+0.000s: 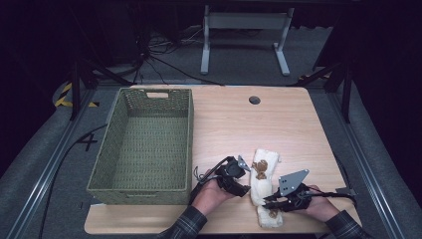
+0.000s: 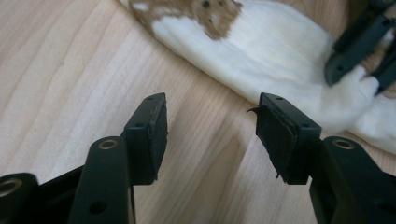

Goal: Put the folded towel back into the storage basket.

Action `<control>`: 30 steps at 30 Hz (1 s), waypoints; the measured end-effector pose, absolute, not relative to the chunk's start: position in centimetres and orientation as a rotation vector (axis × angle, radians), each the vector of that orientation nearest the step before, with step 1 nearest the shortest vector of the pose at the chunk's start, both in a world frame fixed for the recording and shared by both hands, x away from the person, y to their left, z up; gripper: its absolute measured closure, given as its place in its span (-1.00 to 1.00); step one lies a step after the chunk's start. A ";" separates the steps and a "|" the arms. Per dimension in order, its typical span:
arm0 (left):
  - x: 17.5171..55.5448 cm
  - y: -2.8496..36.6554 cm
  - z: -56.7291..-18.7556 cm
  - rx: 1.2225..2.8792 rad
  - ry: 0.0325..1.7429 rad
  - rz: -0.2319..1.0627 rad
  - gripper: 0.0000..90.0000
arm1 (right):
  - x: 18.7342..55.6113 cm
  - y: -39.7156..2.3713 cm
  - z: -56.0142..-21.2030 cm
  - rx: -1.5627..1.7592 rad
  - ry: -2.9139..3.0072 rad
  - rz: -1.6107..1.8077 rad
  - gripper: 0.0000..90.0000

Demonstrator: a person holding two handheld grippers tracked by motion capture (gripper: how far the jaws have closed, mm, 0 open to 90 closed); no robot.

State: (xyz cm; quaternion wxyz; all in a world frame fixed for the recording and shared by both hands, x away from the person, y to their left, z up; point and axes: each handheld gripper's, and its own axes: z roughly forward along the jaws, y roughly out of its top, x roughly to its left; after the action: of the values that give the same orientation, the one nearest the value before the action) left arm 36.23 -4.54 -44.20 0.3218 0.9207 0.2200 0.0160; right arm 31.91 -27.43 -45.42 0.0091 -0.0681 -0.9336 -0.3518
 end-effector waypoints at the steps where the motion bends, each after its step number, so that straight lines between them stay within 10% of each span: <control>1: 36.3 -4.7 -44.0 2.408 0.574 0.043 -0.04 | 31.8 -27.4 -45.4 -0.204 -2.910 -1.095 0.78; 30: 45.9 -10.8 -44.8 2.374 0.404 0.059 -0.29 | 31.9 -27.5 -45.4 -0.201 -2.884 -1.078 0.75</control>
State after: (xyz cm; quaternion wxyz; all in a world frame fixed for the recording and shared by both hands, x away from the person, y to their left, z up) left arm 45.92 -10.76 -44.78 0.3584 0.9201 0.1566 0.0229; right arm 31.94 -27.54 -45.40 0.0283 -0.0653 -0.9343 -0.3492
